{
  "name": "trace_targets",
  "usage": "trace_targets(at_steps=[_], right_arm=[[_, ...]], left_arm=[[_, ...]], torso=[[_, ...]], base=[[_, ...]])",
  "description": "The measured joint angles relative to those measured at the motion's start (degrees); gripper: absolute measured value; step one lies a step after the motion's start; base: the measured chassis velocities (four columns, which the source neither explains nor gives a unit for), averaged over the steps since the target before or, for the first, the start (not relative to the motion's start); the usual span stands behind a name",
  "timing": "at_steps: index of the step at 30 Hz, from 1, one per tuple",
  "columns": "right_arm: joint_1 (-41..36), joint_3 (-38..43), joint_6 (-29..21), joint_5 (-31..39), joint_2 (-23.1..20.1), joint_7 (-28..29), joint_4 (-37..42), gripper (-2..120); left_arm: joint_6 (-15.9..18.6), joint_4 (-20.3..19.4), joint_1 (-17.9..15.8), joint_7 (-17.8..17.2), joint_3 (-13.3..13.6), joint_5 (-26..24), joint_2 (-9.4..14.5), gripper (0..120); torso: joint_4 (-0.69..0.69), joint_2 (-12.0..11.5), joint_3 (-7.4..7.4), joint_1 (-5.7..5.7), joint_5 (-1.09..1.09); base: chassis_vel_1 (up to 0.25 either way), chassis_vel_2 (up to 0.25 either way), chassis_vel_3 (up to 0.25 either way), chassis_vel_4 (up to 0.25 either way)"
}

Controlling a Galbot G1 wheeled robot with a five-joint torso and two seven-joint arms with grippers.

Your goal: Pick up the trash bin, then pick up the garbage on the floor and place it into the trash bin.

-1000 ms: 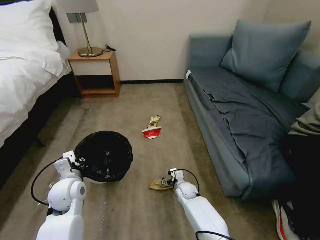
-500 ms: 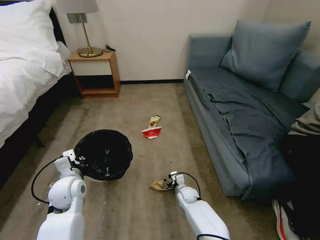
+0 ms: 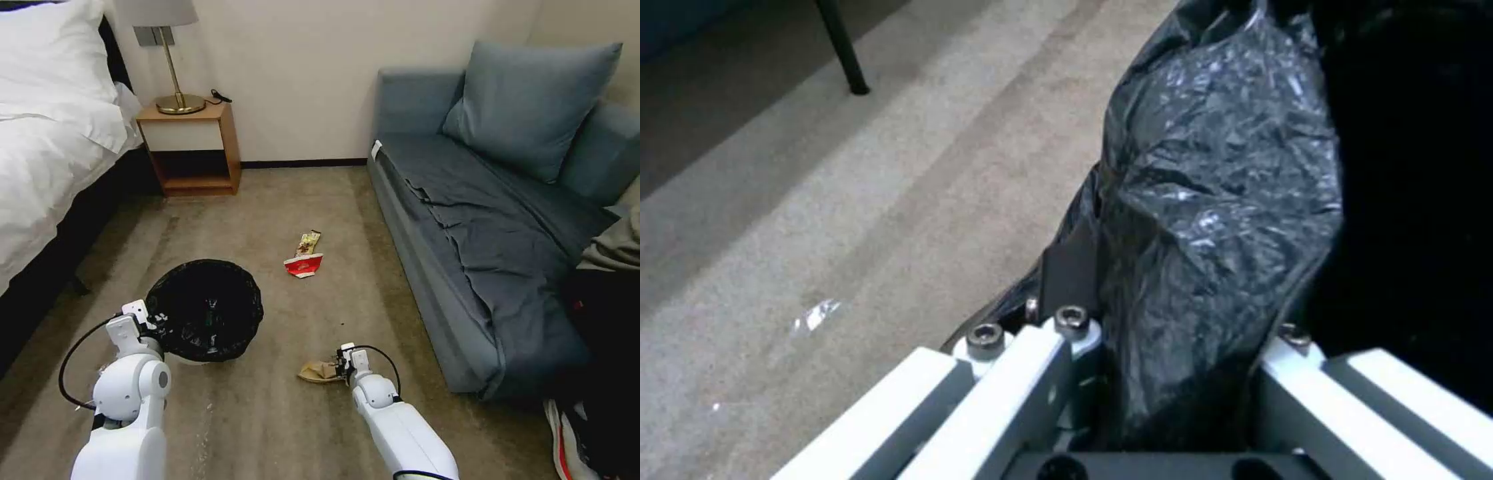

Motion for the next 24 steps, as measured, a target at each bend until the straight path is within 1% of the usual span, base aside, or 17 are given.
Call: trace_targets(at_steps=[1, 4, 7, 10, 13, 14, 16, 17, 19, 23, 24], right_arm=[[-0.21, 0.00, -0.01, -0.03, -0.04, 0.19, 0.44, 0], [-0.63, -0.11, -0.06, 0.00, -0.22, 0.69, 1.57, 0], [-1.48, -0.46, -0.28, 0.38, -0.75, 1.47, 4.97, 0], [-1.78, -0.72, -0.38, 0.60, -0.97, 1.72, 6.16, 0], [-2.46, -1.36, -0.66, 1.11, -1.40, 2.69, 9.73, 0], [-2.46, -1.36, -0.66, 1.11, -1.40, 2.69, 9.73, 0], [-2.71, -1.87, -0.28, 2.08, -1.52, 4.02, 12.82, 0], [-2.71, -1.87, -0.28, 2.08, -1.52, 4.02, 12.82, 0], [-2.44, -2.29, 1.20, 2.67, -1.40, 5.46, 15.01, 0], [-1.78, -2.71, 2.35, 3.06, -1.17, 6.83, 16.34, 0], [-1.19, -3.31, 3.20, 3.38, -0.92, 8.24, 16.96, 0]], left_arm=[[-0.02, -0.02, 0.08, 0.00, -0.06, -0.03, 0.02, 2], [-0.05, -0.02, 0.15, 0.01, -0.14, -0.07, 0.03, 2], [-0.18, 0.00, 0.18, 0.02, -0.18, -0.08, 0.04, 2], [-0.19, 0.01, 0.19, 0.02, -0.16, -0.08, 0.02, 2], [-0.20, 0.02, 0.21, 0.03, -0.04, -0.08, -0.06, 2], [-0.20, 0.02, 0.21, 0.03, -0.04, -0.08, -0.06, 2], [-0.22, 0.02, 0.35, 0.04, 0.00, -0.07, -0.09, 2], [-0.22, 0.02, 0.35, 0.04, 0.00, -0.07, -0.09, 2], [-0.33, 0.11, 0.45, 0.06, -0.01, -0.07, -0.10, 2], [-0.43, 0.29, 0.49, 0.08, -0.05, -0.07, -0.13, 2], [-0.50, 0.43, 0.49, 0.14, -0.14, -0.07, -0.13, 2]], torso=[[0.00, 0.00, 0.00, 0.00, 0.00], [0.01, 0.00, 0.00, 0.00, 0.00], [0.00, -0.01, 0.01, 0.00, 0.00], [0.00, -0.01, 0.01, 0.00, 0.00], [0.00, -0.01, 0.00, 0.00, 0.00], [0.00, -0.01, 0.00, 0.00, 0.00], [0.00, -0.01, 0.01, 0.00, 0.00], [0.00, -0.01, 0.01, 0.00, 0.00], [0.01, 0.00, 0.00, 0.00, 0.00], [0.01, 0.00, 0.00, 0.00, 0.00], [0.01, 0.00, 0.01, 0.00, 0.00]], base=[[0.000, 0.000, 0.000, 0.000], [0.000, 0.000, 0.000, 0.000], [0.000, 0.000, 0.000, 0.000], [0.000, 0.000, 0.000, 0.000], [0.000, 0.000, 0.000, 0.000], [0.000, 0.000, 0.000, 0.000], [0.000, 0.000, 0.000, 0.000], [0.000, 0.000, 0.000, 0.000], [0.000, 0.000, 0.000, 0.000], [0.000, 0.000, 0.000, 0.000], [0.000, 0.000, 0.000, 0.000]])
